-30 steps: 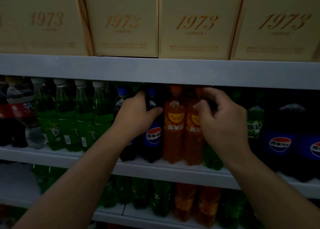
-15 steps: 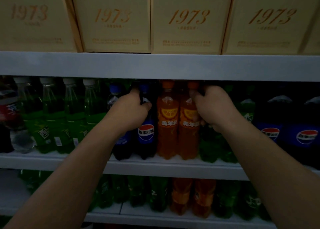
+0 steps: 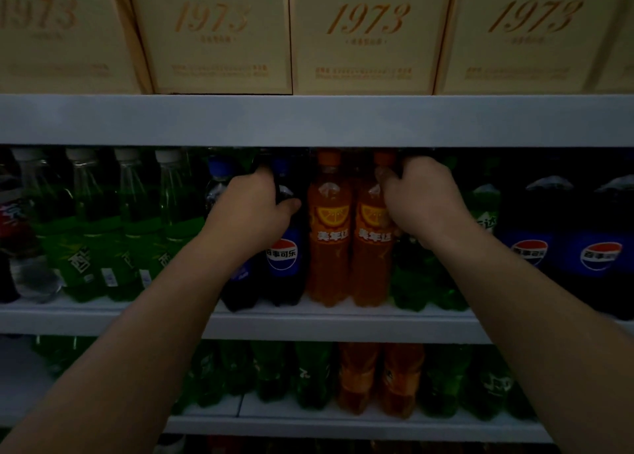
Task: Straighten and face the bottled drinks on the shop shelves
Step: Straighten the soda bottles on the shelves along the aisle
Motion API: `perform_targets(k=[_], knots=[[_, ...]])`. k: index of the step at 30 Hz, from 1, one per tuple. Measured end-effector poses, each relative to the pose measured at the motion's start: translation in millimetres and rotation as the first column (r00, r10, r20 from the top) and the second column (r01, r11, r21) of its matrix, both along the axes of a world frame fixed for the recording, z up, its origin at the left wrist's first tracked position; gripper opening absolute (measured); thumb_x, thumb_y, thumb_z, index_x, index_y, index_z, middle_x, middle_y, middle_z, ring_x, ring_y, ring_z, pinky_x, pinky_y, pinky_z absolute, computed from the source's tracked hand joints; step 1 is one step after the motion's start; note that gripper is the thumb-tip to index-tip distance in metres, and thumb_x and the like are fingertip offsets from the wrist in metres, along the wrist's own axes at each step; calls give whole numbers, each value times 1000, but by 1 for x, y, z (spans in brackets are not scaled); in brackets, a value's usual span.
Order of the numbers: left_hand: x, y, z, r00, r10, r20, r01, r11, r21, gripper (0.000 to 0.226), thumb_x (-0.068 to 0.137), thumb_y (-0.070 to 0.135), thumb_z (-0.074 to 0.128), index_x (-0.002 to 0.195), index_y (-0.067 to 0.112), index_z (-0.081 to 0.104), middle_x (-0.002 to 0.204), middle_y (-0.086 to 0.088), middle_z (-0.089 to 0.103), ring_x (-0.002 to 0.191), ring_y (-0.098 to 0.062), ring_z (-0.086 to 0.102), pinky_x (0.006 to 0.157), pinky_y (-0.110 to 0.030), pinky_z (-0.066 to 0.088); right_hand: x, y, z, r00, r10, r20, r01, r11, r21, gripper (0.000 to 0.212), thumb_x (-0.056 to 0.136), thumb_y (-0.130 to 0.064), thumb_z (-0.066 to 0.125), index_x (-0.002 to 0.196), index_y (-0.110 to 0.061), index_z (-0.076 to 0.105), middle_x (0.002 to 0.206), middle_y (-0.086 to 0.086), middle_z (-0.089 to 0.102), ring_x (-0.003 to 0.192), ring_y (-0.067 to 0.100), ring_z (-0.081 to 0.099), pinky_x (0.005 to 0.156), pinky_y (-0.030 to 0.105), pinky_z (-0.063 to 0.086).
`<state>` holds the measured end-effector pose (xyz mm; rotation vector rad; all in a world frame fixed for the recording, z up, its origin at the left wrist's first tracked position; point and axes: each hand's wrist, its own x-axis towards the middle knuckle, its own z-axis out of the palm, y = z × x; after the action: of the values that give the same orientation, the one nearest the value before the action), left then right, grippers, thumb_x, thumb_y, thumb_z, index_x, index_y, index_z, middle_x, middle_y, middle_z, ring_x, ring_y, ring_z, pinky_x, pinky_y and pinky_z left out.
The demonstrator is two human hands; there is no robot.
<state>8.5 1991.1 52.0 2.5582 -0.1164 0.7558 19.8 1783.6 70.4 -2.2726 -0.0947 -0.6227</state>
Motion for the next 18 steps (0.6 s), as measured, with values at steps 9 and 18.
perform_targets(k=[9, 18], knots=[[-28, 7, -17, 894, 28, 446, 5, 997, -74, 22, 86, 34, 65, 101, 18, 61, 79, 17, 56, 61, 1, 48, 58, -7, 39, -6, 1, -14, 978, -65, 199, 82, 993, -79, 32, 91, -40, 52, 77, -12, 54, 71, 1, 55, 62, 15, 53, 47, 25, 31], [-39, 14, -124, 839, 469, 278, -271, 801, -533, 46, 78, 26, 74, 116, 13, 53, 102, 1, 50, 88, -8, 48, 73, -21, 35, -48, 54, -66, 706, 440, 555, -337, 898, -284, 28, 86, -10, 47, 105, -2, 66, 109, 8, 64, 93, 17, 61, 71, 33, 54]])
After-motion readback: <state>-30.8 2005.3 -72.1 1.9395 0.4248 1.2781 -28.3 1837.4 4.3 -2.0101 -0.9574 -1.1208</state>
